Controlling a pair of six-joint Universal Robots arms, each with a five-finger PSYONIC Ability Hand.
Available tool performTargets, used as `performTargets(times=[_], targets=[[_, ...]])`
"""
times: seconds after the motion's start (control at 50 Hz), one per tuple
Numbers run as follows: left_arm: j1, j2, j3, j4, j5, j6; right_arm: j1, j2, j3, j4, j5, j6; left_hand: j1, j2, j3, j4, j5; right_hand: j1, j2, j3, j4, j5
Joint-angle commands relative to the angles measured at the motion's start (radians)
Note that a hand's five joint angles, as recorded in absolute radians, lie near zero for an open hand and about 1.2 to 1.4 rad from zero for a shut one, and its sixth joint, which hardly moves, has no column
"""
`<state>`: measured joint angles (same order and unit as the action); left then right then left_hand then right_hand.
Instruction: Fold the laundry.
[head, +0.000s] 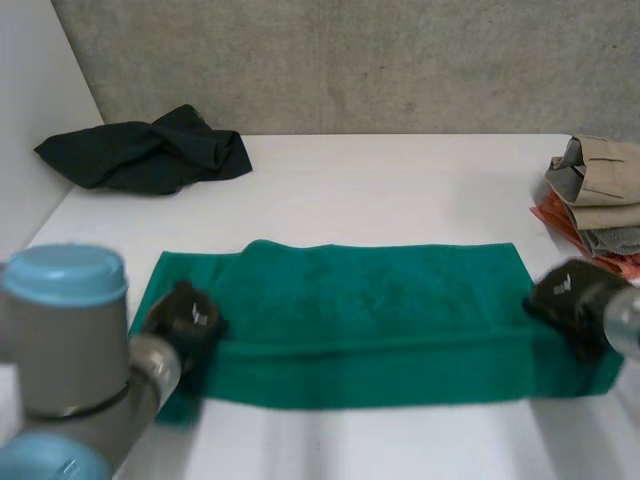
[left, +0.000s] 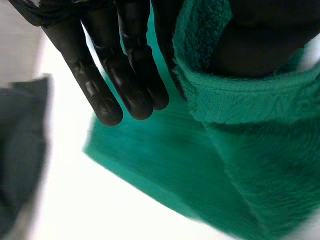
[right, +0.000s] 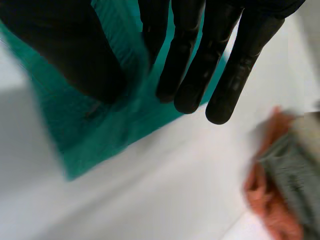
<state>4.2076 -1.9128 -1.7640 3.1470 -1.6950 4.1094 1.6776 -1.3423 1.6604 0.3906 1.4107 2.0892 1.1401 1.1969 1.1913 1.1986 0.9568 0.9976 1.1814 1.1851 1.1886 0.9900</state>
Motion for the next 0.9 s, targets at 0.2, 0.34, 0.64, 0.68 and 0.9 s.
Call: performTargets(times=[0.2, 0.34, 0.64, 0.68, 0.9], targets=[[0.075, -0.169, 0.698, 0.548, 0.070, 0.095, 0.102, 0.135, -0.643, -0.605, 0.154, 0.413, 0.256, 0.199, 0.205, 0.198, 0.265, 0.399, 0.215, 0.211, 0.208, 0.232], [0.077, -0.033, 0.628, 0.616, 0.124, 0.011, 0.103, 0.060, -0.621, -0.705, 0.166, 0.437, 0.256, 0.199, 0.205, 0.198, 0.265, 0.399, 0.215, 0.211, 0.208, 0.232], [0.089, 0.058, 0.060, 0.558, 0.138, -0.121, 0.088, 0.051, -0.145, -0.477, 0.025, 0.436, 0.256, 0.199, 0.205, 0.198, 0.265, 0.399, 0.215, 0.211, 0.208, 0.232], [0.092, 0.000, 0.002, 0.559, 0.140, -0.123, 0.088, 0.058, -0.091, -0.475, 0.014, 0.434, 0.256, 0.199, 0.205, 0.198, 0.265, 0.399, 0.215, 0.211, 0.208, 0.232], [0.084, -0.189, -0.052, 0.558, 0.158, -0.121, 0.048, 0.161, 0.010, -0.478, 0.001, 0.427, -0.150, -0.207, -0.201, -0.209, -0.142, 0.399, 0.215, 0.211, 0.208, 0.232]])
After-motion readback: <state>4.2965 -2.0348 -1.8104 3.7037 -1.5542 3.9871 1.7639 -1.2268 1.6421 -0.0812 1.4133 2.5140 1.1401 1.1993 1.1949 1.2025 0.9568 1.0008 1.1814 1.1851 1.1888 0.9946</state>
